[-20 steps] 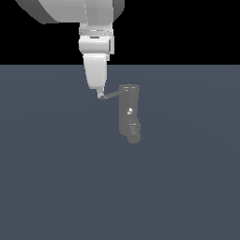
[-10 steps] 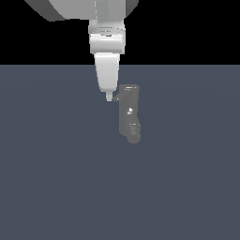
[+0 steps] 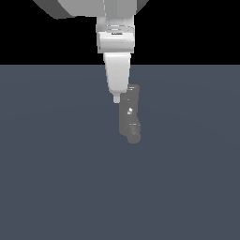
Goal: Turn on the faucet by rotating a designated handle.
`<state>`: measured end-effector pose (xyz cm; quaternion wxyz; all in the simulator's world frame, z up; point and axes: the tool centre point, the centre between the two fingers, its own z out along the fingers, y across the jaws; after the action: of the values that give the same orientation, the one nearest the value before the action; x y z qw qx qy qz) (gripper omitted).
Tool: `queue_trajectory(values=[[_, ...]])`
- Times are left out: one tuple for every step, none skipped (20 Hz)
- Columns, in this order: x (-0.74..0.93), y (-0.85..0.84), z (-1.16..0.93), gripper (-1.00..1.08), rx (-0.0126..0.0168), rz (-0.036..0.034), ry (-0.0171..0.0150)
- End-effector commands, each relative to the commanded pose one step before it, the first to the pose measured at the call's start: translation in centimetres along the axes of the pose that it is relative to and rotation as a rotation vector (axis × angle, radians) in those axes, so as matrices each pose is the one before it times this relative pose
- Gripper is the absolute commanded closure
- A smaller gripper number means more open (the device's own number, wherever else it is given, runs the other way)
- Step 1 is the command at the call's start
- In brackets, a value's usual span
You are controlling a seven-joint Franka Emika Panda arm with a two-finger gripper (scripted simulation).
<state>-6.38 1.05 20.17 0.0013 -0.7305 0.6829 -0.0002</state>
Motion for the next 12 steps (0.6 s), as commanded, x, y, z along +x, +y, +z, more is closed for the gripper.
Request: queue_trajectory(values=[[1.631, 0.023, -0.004, 1.08, -0.00009, 0.00802, 0.00061], [0.606, 0.003, -0.007, 1.08, 0.00000, 0.00000, 0.00000], [0.636, 0.000, 0.003, 1.08, -0.00022, 0.00064, 0.00011], [0.628, 0.001, 0.000, 1.08, -0.00016, 0.00046, 0.00008], [0.628, 0.000, 0.000, 1.08, -0.00016, 0.00046, 0.00008], [0.628, 0.000, 0.000, 1.08, -0.00016, 0.00046, 0.00008], [0.627, 0.000, 0.000, 1.08, -0.00016, 0.00046, 0.00008], [0.626, -0.001, 0.000, 1.08, -0.00016, 0.00046, 0.00008], [0.604, -0.001, -0.007, 1.08, 0.00000, 0.00000, 0.00000], [0.632, -0.001, 0.003, 1.08, -0.00022, 0.00064, 0.00011], [0.622, -0.002, 0.000, 1.08, -0.00016, 0.00046, 0.00008], [0.620, -0.003, 0.000, 1.08, -0.00016, 0.00046, 0.00007]])
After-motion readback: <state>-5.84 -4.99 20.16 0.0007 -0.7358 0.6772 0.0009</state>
